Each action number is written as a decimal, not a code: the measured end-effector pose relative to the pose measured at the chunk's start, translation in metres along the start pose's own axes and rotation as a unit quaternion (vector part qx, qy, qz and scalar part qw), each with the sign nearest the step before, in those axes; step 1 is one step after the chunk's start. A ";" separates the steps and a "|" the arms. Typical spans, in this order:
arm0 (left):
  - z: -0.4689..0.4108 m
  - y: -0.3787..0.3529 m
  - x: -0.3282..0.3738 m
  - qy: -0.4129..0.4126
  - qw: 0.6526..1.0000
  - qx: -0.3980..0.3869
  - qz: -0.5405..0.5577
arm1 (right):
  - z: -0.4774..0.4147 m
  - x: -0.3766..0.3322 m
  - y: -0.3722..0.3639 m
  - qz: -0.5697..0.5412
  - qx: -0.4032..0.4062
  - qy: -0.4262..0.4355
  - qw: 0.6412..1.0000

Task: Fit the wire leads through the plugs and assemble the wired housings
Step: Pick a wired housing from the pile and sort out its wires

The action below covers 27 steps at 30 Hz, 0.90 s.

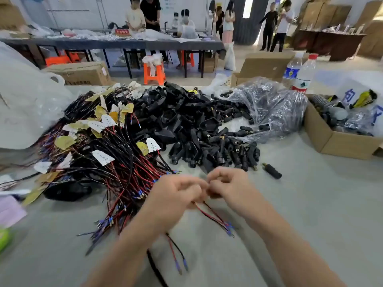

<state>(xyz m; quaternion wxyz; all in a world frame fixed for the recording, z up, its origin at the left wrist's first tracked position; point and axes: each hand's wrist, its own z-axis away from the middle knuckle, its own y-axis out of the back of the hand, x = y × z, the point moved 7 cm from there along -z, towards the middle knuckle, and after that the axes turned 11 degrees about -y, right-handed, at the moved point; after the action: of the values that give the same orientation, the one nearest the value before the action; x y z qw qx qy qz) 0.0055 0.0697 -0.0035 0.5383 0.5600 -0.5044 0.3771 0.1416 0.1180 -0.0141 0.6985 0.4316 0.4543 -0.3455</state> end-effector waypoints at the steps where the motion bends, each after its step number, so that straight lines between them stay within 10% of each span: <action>1: -0.015 0.014 -0.004 -0.013 0.996 0.084 -0.036 | -0.014 0.002 0.004 0.016 0.082 -0.001 0.997; 7: -0.060 0.068 -0.025 -0.037 0.938 0.311 -0.146 | -0.065 -0.016 -0.044 0.184 0.149 0.025 0.971; 22: -0.071 0.057 -0.029 -0.073 0.912 0.268 -0.301 | -0.073 -0.015 -0.025 0.277 0.223 0.054 0.933; 27: -0.071 0.055 -0.030 -0.060 0.911 0.253 -0.319 | -0.073 -0.009 0.003 0.077 0.247 0.038 0.965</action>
<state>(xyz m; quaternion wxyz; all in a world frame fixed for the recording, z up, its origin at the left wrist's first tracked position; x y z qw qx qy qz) -0.0453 0.1488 -0.0107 0.4387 0.8303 -0.2178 0.2658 0.1169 0.1874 -0.0208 0.5770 0.6374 0.3466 -0.3752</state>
